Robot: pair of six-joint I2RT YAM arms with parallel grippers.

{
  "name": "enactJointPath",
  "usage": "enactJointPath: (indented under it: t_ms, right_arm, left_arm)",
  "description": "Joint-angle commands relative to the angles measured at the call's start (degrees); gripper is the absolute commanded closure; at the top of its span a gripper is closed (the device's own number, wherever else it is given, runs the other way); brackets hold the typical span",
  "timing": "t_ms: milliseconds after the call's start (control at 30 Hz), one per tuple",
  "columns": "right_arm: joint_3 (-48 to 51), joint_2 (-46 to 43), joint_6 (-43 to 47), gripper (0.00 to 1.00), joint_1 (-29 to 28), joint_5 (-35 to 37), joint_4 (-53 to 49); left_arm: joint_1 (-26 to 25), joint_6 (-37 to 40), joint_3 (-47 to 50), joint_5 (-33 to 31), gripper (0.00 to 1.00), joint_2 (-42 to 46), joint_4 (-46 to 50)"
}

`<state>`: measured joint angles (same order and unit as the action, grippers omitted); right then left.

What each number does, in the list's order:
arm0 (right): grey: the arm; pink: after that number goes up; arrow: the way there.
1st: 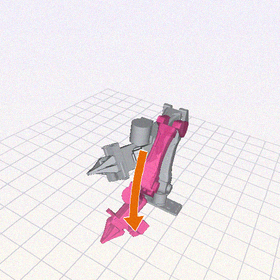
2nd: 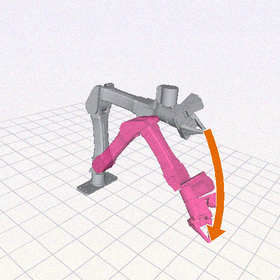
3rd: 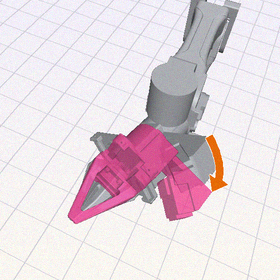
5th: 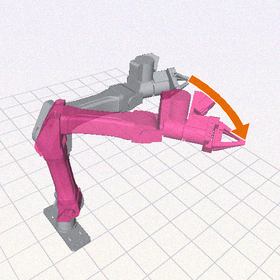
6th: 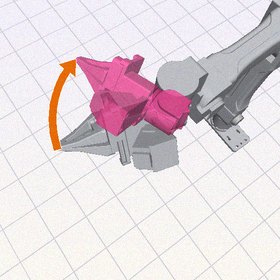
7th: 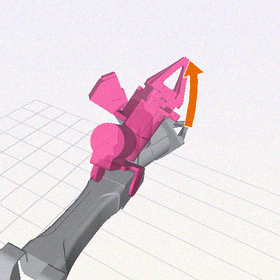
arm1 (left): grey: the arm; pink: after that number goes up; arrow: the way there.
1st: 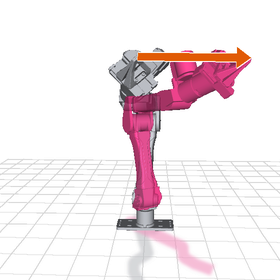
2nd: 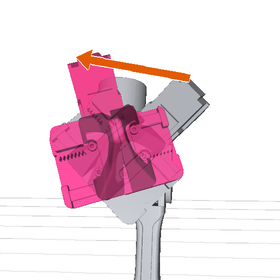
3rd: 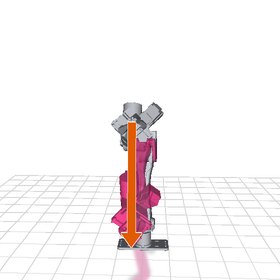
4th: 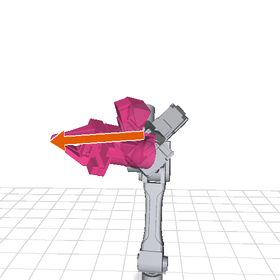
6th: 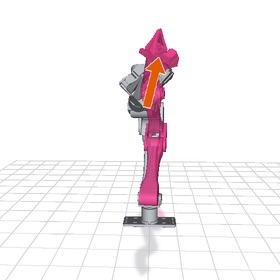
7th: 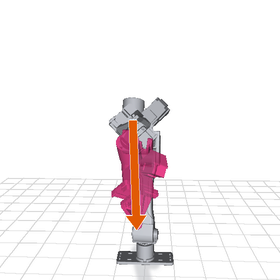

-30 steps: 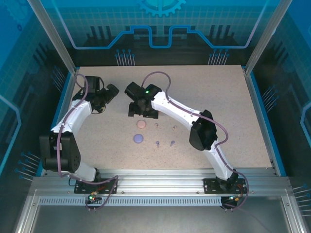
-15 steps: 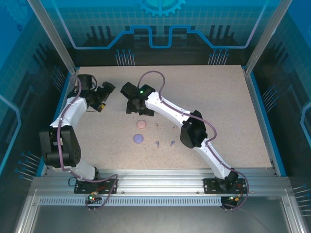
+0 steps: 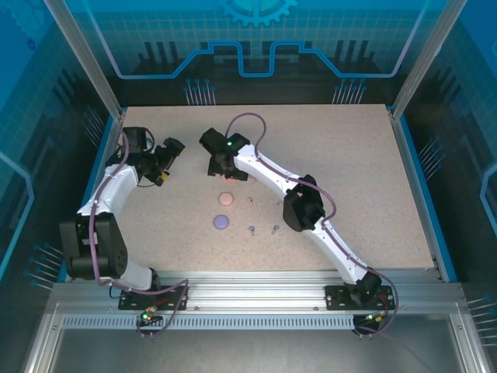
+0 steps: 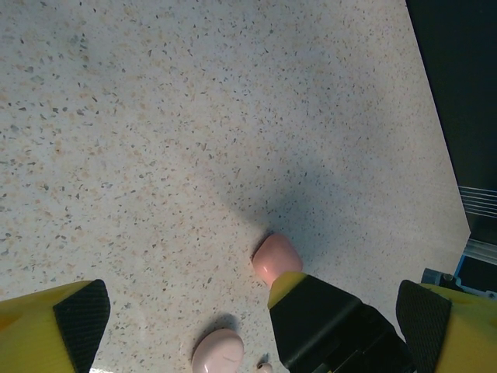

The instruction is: Insert wireless bluetooth earbuds into charging case

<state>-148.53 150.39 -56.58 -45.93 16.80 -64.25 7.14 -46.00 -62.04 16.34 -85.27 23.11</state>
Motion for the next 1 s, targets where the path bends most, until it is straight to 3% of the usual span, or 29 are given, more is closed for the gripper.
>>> enactJointPath:
  t_ms: [0, 967]
  right_arm:
    - [-2.6, 1.7, 0.5, 0.16, 0.4, 1.4, 1.1]
    - [-6.0, 8.3, -0.5, 0.22, 2.4, -0.3, 3.1]
  left_arm:
    - [0.0, 1.0, 1.3, 0.1, 0.01, 1.9, -1.3]
    - [-0.2, -0.9, 4.6, 0.6, 0.01, 2.5, -5.0]
